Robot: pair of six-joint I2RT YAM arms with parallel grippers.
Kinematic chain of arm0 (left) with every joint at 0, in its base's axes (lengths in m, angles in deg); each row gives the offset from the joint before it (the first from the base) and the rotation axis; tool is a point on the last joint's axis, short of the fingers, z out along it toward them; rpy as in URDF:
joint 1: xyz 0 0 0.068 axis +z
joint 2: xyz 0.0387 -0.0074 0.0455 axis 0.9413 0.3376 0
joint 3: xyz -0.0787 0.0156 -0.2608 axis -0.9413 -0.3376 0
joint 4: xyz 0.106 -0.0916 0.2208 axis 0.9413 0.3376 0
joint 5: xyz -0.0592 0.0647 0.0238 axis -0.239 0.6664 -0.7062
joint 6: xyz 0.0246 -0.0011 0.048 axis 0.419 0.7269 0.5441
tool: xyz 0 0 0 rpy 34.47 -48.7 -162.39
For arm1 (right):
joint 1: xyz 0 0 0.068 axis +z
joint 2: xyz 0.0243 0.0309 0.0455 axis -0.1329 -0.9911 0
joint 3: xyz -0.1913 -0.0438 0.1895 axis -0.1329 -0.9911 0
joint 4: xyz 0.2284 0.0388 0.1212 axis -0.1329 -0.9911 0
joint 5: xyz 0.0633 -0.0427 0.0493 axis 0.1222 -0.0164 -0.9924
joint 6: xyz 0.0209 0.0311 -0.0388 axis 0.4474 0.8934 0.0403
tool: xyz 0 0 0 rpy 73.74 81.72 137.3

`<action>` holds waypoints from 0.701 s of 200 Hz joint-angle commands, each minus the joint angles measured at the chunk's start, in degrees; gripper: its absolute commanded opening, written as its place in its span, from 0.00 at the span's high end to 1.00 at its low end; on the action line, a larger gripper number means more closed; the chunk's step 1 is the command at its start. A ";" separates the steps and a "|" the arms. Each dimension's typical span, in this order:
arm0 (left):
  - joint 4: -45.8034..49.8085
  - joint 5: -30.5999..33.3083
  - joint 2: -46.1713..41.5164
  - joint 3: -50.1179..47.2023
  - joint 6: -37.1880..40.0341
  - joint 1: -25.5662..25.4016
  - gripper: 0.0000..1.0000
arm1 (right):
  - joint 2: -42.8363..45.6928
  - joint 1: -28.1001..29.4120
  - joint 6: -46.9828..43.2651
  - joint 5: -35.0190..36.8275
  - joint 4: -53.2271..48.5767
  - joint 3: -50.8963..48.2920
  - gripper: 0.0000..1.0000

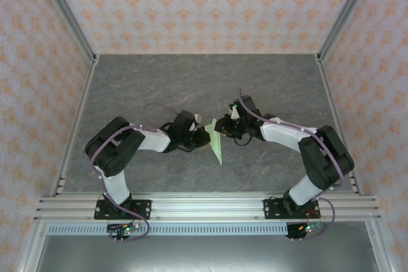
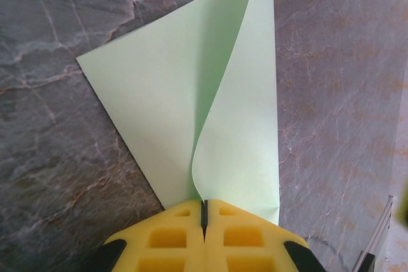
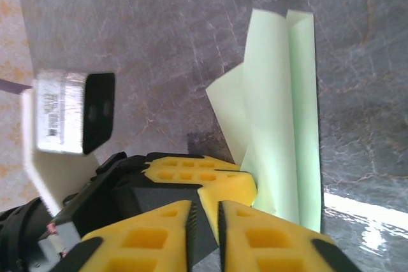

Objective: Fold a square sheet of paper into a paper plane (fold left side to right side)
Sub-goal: Fold the wing for the fifth time at the center of the table.

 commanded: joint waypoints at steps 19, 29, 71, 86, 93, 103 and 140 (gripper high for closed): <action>3.14 2.39 1.86 0.99 1.77 -0.08 1.00 | -4.48 0.85 0.67 -1.68 2.68 1.17 0.85; 3.31 2.55 1.83 0.92 1.83 -0.06 1.00 | -5.28 0.89 0.67 -1.77 3.02 1.03 0.85; 4.29 3.16 1.57 0.99 2.19 -0.04 1.00 | -7.12 0.85 0.32 -1.51 3.74 0.38 0.86; 4.90 3.53 1.49 1.00 2.32 -0.06 1.00 | -7.28 0.93 0.16 -1.38 4.03 0.08 0.86; 5.14 3.64 1.50 0.92 2.31 -0.06 1.00 | -7.45 0.90 0.01 -1.30 4.24 -0.17 0.86; 5.54 3.94 1.48 0.93 2.31 -0.06 1.00 | -7.54 0.91 -0.02 -1.11 4.32 -0.45 0.86; 6.12 4.48 1.61 0.81 2.14 -0.06 1.00 | -7.57 0.84 -0.35 -0.37 4.28 -1.40 0.86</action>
